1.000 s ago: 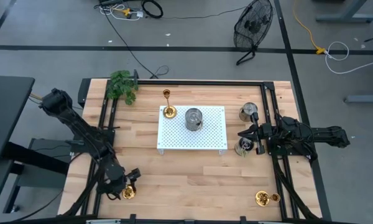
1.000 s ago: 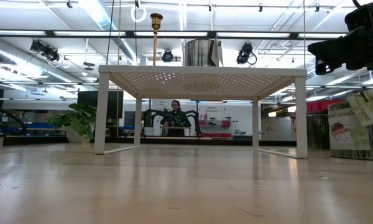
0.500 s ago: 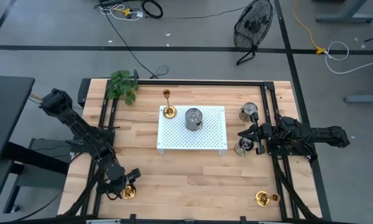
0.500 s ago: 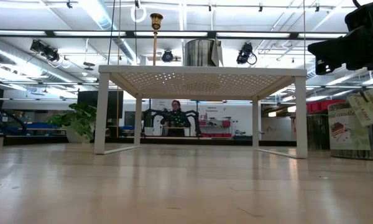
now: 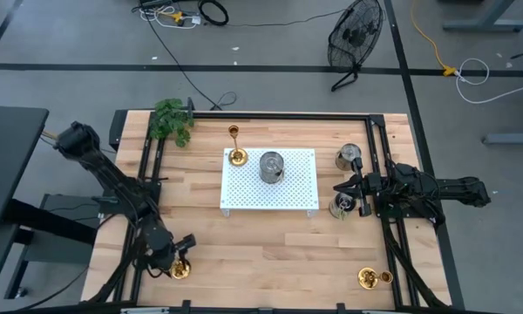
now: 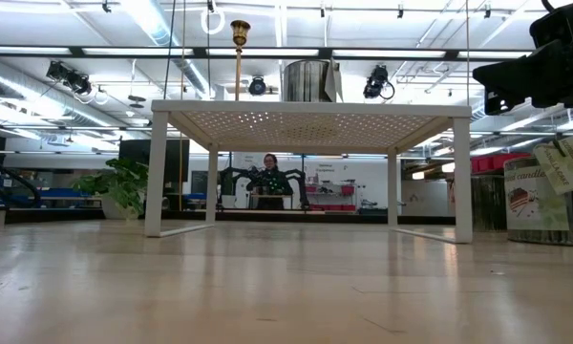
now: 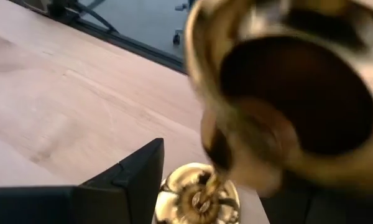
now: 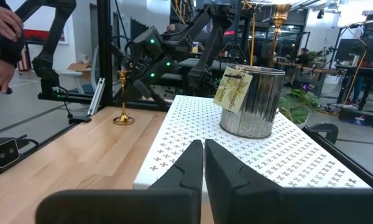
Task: Pick & Place candle stick holders
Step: Put the left golden candle holder on the shelf aligned with the other golden candle holder
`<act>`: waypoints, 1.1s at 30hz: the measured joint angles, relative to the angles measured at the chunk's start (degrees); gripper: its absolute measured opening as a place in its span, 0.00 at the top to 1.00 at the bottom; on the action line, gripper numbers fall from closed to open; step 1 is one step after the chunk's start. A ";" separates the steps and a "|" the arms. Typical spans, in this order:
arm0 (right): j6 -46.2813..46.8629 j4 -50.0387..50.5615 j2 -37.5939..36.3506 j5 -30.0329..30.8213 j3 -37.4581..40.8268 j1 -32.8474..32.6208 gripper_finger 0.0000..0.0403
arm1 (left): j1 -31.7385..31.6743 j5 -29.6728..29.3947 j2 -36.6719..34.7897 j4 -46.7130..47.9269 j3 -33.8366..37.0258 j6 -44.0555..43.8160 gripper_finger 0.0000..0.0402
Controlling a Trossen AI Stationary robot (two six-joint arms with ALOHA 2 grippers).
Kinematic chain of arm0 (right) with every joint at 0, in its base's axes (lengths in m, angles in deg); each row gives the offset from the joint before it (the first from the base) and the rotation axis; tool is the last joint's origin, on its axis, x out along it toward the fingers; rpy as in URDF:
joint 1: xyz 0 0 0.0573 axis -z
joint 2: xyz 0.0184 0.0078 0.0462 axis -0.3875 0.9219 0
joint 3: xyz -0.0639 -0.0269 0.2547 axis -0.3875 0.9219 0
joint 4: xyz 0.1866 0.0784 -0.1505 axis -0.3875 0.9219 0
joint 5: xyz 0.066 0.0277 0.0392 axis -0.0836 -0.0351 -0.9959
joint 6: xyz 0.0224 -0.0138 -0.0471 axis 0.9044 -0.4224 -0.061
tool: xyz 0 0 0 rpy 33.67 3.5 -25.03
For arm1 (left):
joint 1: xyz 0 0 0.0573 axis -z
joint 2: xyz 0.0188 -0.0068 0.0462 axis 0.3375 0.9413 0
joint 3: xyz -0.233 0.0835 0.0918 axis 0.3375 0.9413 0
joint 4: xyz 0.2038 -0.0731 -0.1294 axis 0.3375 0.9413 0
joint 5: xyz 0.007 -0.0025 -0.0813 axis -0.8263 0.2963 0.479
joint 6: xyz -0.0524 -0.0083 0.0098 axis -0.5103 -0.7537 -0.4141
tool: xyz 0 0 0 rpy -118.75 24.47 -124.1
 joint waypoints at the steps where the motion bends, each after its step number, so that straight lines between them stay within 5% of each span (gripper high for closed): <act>1: -0.01 0.00 0.01 0.02 0.00 0.00 0.95 | 0.00 -0.52 -0.89 0.11 0.39 -0.02 0.42; 26: 0.01 0.00 0.01 0.02 0.00 0.00 0.95 | 0.02 -0.74 -4.81 -3.16 3.44 -2.70 0.42; 33: 0.01 0.00 -0.01 0.01 0.01 0.00 0.95 | 0.02 -0.74 -4.81 -3.03 3.44 -2.54 0.51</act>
